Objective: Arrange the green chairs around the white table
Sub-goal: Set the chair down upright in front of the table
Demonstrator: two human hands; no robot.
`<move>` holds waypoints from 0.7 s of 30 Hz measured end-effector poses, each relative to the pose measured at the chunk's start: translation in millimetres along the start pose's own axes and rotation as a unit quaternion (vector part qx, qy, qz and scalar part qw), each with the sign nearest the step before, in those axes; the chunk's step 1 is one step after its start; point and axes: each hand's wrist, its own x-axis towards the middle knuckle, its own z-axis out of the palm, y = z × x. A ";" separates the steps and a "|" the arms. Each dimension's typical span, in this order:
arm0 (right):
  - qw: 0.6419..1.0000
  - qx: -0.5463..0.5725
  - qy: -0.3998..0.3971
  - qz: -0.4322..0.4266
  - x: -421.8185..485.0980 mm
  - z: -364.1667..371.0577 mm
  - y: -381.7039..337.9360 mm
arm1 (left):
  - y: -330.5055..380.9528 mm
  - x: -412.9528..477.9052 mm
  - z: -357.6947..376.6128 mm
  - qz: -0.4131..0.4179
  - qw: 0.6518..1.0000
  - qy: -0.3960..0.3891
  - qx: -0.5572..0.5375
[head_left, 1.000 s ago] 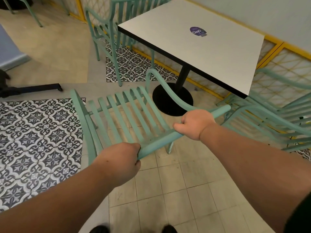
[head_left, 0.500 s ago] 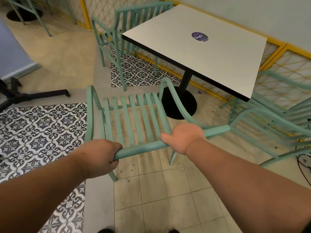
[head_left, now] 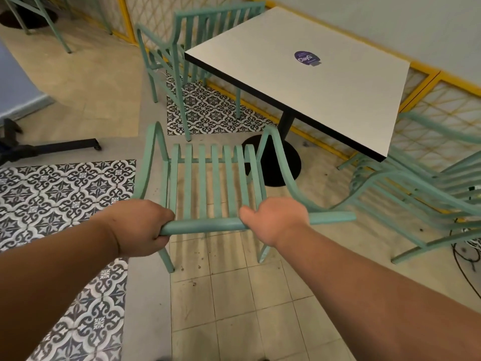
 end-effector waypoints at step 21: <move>0.984 0.004 -0.145 -0.103 24.0 -34.7 59.7 | -6.0 7.1 6.5 0.028 0.998 0.051 0.015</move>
